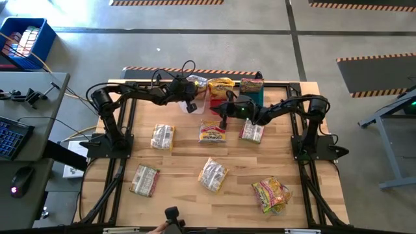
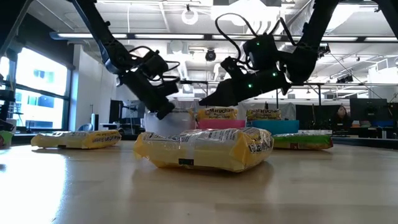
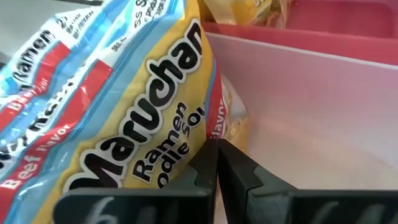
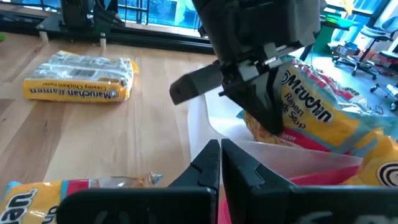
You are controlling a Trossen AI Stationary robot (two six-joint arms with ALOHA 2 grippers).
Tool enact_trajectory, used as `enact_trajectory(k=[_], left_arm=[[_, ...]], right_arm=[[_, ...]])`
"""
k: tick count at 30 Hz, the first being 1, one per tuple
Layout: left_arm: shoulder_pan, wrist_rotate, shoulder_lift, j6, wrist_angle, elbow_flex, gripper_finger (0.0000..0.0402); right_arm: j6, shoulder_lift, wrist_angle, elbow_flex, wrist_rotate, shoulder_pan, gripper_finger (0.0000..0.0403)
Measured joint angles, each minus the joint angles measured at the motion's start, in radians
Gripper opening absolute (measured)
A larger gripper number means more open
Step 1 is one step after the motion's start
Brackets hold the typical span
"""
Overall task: Sort Maruchan noodles
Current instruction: Put the blue noodle pack into the transparent bin, then put the green noodle pack into the blue bin
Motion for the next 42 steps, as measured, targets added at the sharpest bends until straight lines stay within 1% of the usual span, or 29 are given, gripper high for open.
enact_trajectory(k=[5,11,15,18,22,25,27,30,33,35,37,40,42], left_arm=[[-0.008,0.008,-0.003,0.017,-0.032,0.000,0.0025],[-0.023,0.008,-0.068,0.032,-0.078,-0.001,0.0050],[-0.032,0.012,-0.142,0.039,-0.155,-0.001,0.0052],[-0.043,0.020,-0.202,0.030,-0.157,-0.017,0.0042],[-0.055,0.080,-0.296,0.000,-0.033,-0.122,0.0016],[-0.059,0.135,-0.373,-0.041,0.121,-0.234,0.0003],[-0.067,0.159,-0.421,-0.078,0.236,-0.308,0.0004],[-0.092,0.177,-0.492,-0.129,0.393,-0.408,0.0004],[-0.126,0.209,-0.544,-0.182,0.497,-0.481,0.0001],[-0.152,0.212,-0.568,-0.196,0.541,-0.515,0.0001],[-0.178,0.210,-0.574,-0.183,0.542,-0.526,0.0001],[-0.215,0.208,-0.578,-0.160,0.535,-0.536,0.0001],[-0.239,0.206,-0.578,-0.156,0.530,-0.536,0.0001]], right_arm=[[0.000,0.000,0.003,0.000,0.000,0.000,0.0000],[0.000,0.000,0.004,0.002,0.000,0.000,0.0000],[0.000,0.000,0.002,0.002,0.000,0.000,0.0000],[0.000,0.000,-0.003,0.002,0.000,0.001,0.0000],[-0.009,0.000,-0.012,0.002,0.001,0.002,0.0000],[-0.038,0.000,0.011,-0.006,0.009,0.006,0.0000],[-0.042,-0.001,0.073,-0.033,0.015,0.008,0.0000],[-0.044,-0.001,0.236,-0.100,0.013,0.026,0.0000],[-0.045,-0.030,0.345,-0.178,0.007,0.053,0.0000],[-0.039,-0.082,0.353,-0.229,0.007,0.072,0.0000],[-0.019,-0.145,0.328,-0.278,0.008,0.095,0.0000],[0.005,-0.250,0.250,-0.344,0.008,0.139,0.0000],[0.017,-0.321,0.188,-0.379,0.027,0.178,0.0000]])
